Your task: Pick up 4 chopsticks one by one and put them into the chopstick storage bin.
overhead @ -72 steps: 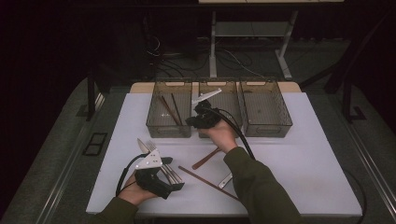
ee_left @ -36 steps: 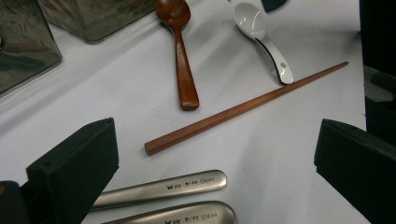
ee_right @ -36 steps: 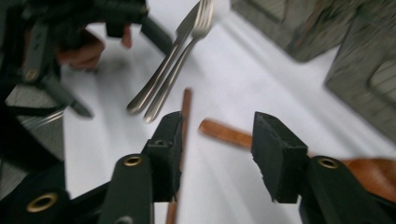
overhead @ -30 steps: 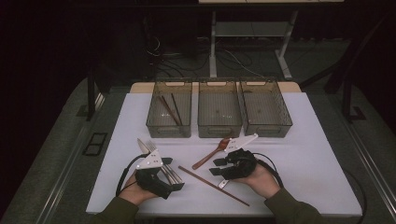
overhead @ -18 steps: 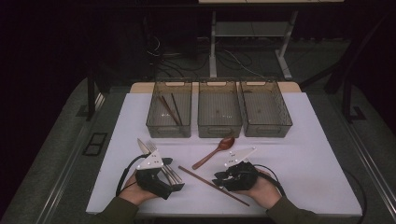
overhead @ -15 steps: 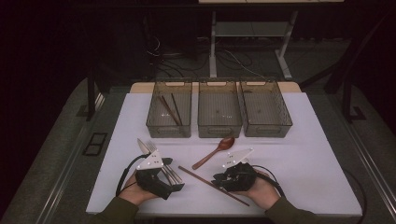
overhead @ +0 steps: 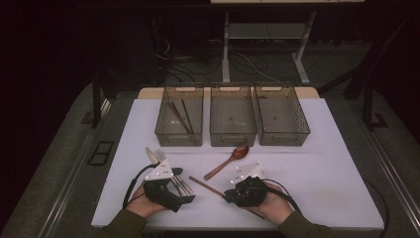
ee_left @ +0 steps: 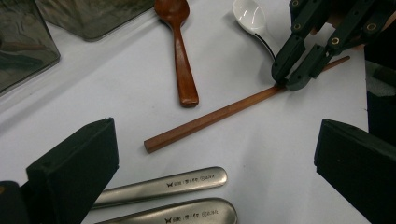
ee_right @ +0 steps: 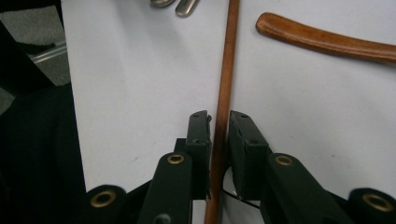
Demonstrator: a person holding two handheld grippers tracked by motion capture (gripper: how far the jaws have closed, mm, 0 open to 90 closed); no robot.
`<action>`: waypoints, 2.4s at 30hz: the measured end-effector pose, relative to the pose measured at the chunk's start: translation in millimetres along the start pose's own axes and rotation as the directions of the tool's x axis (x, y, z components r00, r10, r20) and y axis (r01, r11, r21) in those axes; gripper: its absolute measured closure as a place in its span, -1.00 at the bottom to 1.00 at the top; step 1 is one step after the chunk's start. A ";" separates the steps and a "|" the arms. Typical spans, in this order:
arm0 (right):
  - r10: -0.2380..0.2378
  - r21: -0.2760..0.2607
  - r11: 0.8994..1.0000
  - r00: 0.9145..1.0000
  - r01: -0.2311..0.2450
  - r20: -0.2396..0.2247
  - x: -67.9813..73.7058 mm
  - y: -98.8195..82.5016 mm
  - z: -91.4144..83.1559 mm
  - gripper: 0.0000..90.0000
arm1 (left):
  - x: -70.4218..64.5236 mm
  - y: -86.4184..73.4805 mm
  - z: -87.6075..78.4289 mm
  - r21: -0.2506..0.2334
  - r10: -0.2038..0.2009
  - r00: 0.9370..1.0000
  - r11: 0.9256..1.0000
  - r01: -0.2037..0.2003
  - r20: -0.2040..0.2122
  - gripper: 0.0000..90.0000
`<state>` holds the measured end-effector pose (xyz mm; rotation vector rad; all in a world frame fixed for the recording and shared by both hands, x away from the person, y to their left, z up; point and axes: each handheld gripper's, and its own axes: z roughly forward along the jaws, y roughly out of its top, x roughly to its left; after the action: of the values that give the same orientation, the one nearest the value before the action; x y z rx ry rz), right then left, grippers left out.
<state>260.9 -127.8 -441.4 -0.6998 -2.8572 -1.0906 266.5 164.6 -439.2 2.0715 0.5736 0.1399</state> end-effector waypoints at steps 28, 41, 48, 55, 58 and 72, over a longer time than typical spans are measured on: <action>-0.029 0.017 0.999 0.996 0.027 0.081 7.7 2.2 2.5 0.88 | -0.2 0.4 -0.7 -0.002 0.006 1.000 1.000 -0.006 0.001 -1.00; 0.009 -0.022 1.000 0.998 -0.008 0.057 3.2 5.8 -8.5 0.88 | -0.1 0.4 -1.3 -0.002 0.006 1.000 1.000 -0.006 0.000 -1.00; 0.021 -0.044 0.999 0.998 -0.018 0.063 -2.6 6.1 -19.2 0.88 | -0.1 0.3 -0.9 -0.002 0.005 1.000 1.000 -0.005 0.001 -1.00; 0.023 -0.071 0.997 0.997 -0.018 0.068 -5.7 7.2 -28.2 0.88 | 0.0 0.3 -0.9 -0.001 0.005 1.000 1.000 -0.005 0.001 -1.00; 0.026 -0.084 0.996 0.997 -0.020 0.073 -7.7 7.5 -32.6 0.88 | -0.3 0.1 -0.5 -0.005 -0.001 1.000 1.000 0.001 0.001 -1.00; 0.057 -0.140 0.989 0.994 -0.043 0.097 -19.1 8.4 -51.3 0.88 | 0.5 -0.5 -1.0 -0.007 -0.008 1.000 1.000 0.008 -0.001 -1.00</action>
<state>273.7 -162.6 -400.3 -0.8531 -2.8493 -1.2914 266.5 165.8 -439.2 2.0624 0.5805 0.1380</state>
